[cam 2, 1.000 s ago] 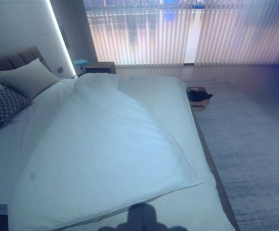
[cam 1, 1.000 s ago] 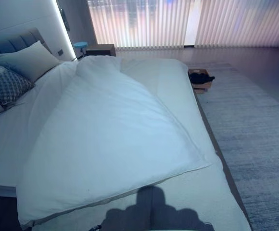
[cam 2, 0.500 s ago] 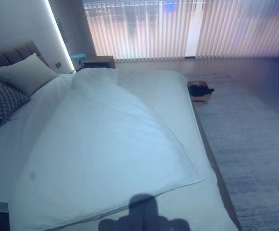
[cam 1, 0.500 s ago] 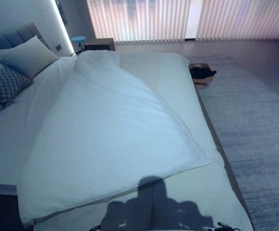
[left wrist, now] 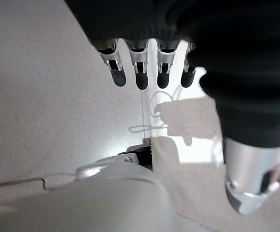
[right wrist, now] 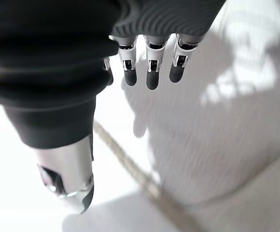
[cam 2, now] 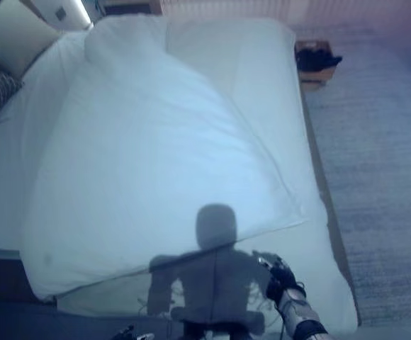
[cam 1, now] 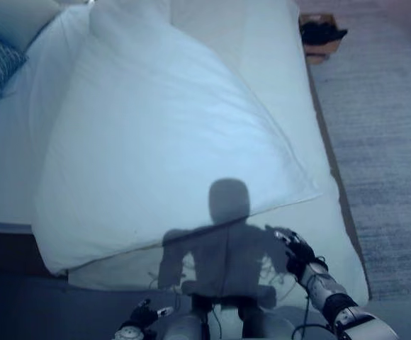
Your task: Make the bed
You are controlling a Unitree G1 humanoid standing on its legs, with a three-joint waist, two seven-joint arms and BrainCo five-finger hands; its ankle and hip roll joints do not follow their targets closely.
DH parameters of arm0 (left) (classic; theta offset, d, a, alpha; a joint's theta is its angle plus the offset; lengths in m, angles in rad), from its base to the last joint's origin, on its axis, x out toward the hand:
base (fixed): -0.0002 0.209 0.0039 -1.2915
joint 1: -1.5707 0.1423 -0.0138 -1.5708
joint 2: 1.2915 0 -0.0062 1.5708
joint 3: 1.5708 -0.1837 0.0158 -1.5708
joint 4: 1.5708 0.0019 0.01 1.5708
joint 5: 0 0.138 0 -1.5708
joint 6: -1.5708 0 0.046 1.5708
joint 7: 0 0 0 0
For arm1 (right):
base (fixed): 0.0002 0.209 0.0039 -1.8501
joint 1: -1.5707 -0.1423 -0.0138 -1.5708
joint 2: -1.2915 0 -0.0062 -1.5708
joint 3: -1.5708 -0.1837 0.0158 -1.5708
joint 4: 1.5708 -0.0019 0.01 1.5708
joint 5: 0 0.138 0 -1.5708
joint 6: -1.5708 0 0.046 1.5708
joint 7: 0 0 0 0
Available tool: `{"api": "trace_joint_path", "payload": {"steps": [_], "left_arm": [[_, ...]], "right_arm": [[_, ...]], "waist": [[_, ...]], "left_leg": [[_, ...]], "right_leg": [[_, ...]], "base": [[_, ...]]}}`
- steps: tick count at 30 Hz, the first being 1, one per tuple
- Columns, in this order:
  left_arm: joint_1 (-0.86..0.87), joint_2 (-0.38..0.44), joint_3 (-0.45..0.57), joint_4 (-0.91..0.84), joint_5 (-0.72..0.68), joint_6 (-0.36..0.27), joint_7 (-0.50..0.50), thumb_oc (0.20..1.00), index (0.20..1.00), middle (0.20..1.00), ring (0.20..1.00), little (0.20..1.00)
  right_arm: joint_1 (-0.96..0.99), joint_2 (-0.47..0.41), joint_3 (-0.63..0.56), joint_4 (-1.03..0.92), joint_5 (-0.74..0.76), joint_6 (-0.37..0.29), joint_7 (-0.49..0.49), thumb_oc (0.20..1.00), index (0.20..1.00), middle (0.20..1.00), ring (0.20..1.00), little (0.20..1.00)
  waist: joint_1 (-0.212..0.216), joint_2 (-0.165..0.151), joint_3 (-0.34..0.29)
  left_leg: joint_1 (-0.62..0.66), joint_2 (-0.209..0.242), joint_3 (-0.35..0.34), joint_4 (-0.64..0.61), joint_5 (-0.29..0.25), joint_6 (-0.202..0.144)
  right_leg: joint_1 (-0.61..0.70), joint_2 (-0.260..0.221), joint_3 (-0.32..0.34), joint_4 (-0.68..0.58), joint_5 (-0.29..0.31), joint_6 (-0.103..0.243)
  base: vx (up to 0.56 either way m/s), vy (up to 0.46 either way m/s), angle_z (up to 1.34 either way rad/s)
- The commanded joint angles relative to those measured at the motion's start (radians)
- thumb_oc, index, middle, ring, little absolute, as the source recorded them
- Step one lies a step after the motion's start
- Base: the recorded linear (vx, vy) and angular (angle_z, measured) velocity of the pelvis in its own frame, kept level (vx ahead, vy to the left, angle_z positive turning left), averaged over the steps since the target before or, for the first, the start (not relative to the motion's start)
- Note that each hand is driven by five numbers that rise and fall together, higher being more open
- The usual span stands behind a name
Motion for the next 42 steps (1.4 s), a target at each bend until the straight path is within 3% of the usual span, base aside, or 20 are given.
{"api": "trace_joint_path", "payload": {"steps": [1,14,23,29,33,39,42], "left_arm": [[-0.047,-0.010,-0.046,0.018,-0.078,-0.016,0.040,1.000,1.000,1.000,1.000,1.000],[-0.105,0.000,-0.135,-0.104,-0.140,-0.030,0.071,1.000,1.000,1.000,1.000,1.000],[-0.120,0.000,-0.167,-0.168,-0.196,-0.048,0.082,1.000,1.000,1.000,1.000,1.000],[-0.131,-0.004,-0.195,-0.203,-0.192,-0.056,0.090,1.000,1.000,1.000,1.000,1.000],[-0.132,-0.008,-0.205,-0.199,-0.191,-0.058,0.094,1.000,1.000,1.000,1.000,1.000],[-0.125,-0.004,-0.210,-0.202,-0.193,-0.055,0.101,1.000,1.000,1.000,1.000,1.000],[-0.121,-0.002,-0.213,-0.204,-0.205,-0.058,0.101,1.000,1.000,1.000,1.000,1.000]], "right_arm": [[-0.032,0.038,0.015,-0.076,0.128,-0.073,-0.036,1.000,1.000,1.000,1.000,1.000],[-0.348,-0.008,-0.087,-0.055,0.270,-0.192,-0.142,1.000,1.000,1.000,1.000,1.000],[-0.531,-0.075,-0.168,-0.010,0.369,-0.266,-0.160,1.000,1.000,1.000,1.000,1.000],[-0.606,-0.098,-0.232,-0.103,0.475,-0.404,-0.121,1.000,1.000,1.000,1.000,1.000],[-0.615,-0.104,-0.234,-0.150,0.475,-0.455,-0.117,1.000,1.000,1.000,1.000,1.000],[-0.633,-0.118,-0.219,-0.141,0.434,-0.455,-0.150,1.000,1.000,1.000,1.000,1.000],[-0.658,-0.148,-0.203,-0.073,0.384,-0.420,-0.190,1.000,1.000,1.000,1.000,1.000]], "waist": [[0.020,-0.050,0.016],[0.073,0.002,0.148],[0.101,0.027,0.157],[0.108,0.047,0.157],[0.105,0.049,0.157],[0.101,0.042,0.157],[0.101,0.041,0.157]], "left_leg": [[-0.023,-0.047,-0.027,0.021,-0.031,-0.006],[-0.218,-0.071,-0.095,0.082,-0.010,0.002],[-0.322,-0.083,-0.108,0.096,-0.007,0.007],[-0.351,-0.089,-0.118,0.080,0.003,0.004],[-0.340,-0.089,-0.120,0.059,0.009,0.001],[-0.325,-0.087,-0.116,0.052,0.004,0.004],[-0.320,-0.086,-0.115,0.050,0.005,0.004]], "right_leg": [[-0.023,-0.113,0.025,0.090,0.029,0.104],[-0.194,-0.159,-0.037,0.217,-0.013,0.093],[-0.299,-0.178,-0.046,0.255,-0.018,0.097],[-0.335,-0.182,-0.048,0.258,-0.021,0.105],[-0.330,-0.181,-0.047,0.250,-0.019,0.107],[-0.328,-0.179,-0.041,0.251,-0.016,0.111],[-0.328,-0.180,-0.038,0.257,-0.017,0.111]], "base": [[-0.01,0.012,0.08],[-0.01,-0.004,0.21],[0.01,0.022,0.10],[0.02,0.027,0.07],[0.01,0.022,0.06],[0.01,0.016,0.03],[0.00,0.000,0.00]]}}
